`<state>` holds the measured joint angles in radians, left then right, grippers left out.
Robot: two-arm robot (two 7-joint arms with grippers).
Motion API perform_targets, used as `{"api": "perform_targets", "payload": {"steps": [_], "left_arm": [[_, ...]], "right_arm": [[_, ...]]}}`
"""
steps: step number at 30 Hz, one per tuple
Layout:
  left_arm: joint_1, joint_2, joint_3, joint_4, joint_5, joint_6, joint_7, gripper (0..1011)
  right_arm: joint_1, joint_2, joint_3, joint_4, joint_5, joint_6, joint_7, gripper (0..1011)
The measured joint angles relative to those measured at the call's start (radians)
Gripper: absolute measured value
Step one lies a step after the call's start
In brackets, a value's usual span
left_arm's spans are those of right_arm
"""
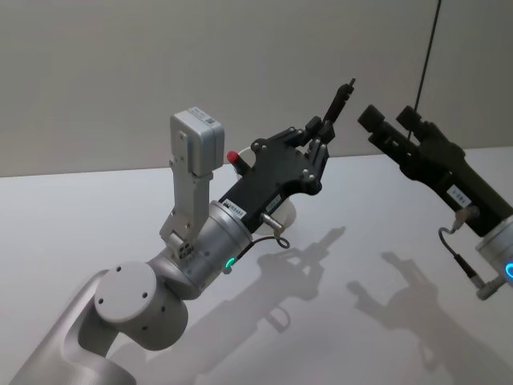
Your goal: Place the pen into the pen holder.
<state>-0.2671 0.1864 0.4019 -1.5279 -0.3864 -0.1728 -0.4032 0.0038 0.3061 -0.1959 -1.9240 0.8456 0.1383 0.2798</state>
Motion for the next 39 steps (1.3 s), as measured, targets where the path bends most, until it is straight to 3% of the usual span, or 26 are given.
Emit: {"api": "perform_targets", "payload": {"steps": [5,16,23,33,39], "left_arm": [[0.0,0.0,0.0,0.0,0.0,0.001,-0.001,123],[0.0,0.0,0.0,0.0,0.0,0.001,-0.001,123],[0.0,0.0,0.0,0.0,0.0,0.001,-0.002,123],[0.0,0.0,0.0,0.0,0.0,0.001,-0.002,123],[0.0,0.0,0.0,0.0,0.0,0.001,-0.002,123]], "right_arm": [[0.005,0.004,0.003,0.007,-0.004,-0.001,-0.024,1001],[0.036,0.007,0.007,0.043,-0.069,0.033,-0.119,1002],[0.057,-0.005,0.004,0.062,-0.073,0.055,-0.149,1002],[0.087,-0.03,0.004,0.078,-0.004,0.076,-0.164,1001],[0.099,-0.04,0.009,0.078,0.07,0.087,-0.161,1001]]}}
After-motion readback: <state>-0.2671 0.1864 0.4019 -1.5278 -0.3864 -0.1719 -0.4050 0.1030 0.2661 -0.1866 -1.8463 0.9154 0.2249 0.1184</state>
